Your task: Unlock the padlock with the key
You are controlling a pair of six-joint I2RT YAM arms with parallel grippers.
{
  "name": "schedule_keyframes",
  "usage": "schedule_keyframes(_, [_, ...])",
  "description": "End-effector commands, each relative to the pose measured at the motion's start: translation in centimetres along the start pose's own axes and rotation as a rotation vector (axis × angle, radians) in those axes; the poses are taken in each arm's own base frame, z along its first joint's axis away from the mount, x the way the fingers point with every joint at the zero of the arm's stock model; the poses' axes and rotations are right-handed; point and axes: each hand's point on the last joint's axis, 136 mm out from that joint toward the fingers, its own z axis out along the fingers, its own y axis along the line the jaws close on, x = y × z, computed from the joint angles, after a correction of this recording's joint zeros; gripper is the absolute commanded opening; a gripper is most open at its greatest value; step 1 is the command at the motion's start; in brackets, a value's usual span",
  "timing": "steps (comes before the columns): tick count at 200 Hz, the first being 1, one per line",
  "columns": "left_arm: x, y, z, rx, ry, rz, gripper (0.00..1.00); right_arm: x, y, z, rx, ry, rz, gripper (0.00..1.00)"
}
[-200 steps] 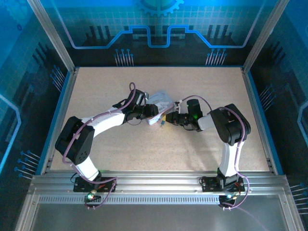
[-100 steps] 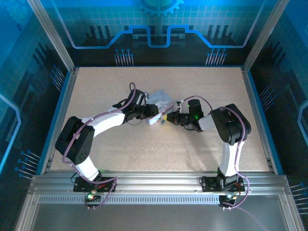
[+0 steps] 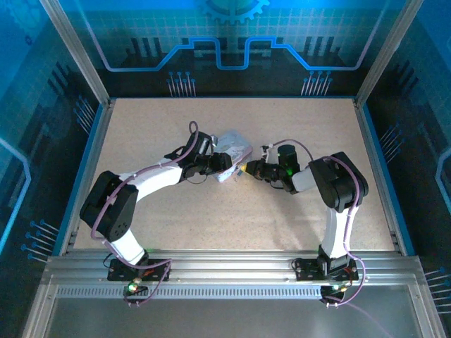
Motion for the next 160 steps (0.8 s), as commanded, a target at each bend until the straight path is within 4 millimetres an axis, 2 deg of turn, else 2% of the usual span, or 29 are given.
schedule_keyframes(1, [2.3,1.8,0.2,-0.058,0.06,-0.03,0.49,-1.3,0.6,-0.6,-0.015,-0.057,-0.019,0.06])
schedule_keyframes(58, [1.8,1.4,-0.5,-0.053,0.039,-0.021,0.49,-1.8,0.3,-1.8,0.008,-0.092,-0.018,0.06])
schedule_keyframes(101, [0.9,0.2,-1.5,-0.023,0.011,-0.01,0.55,-1.7,0.5,-3.0,0.043,-0.091,-0.044,0.06])
schedule_keyframes(160, [-1.5,-1.5,-5.3,0.001,-0.1,0.041,0.6,-1.9,2.4,-4.7,0.07,-0.092,-0.104,0.06])
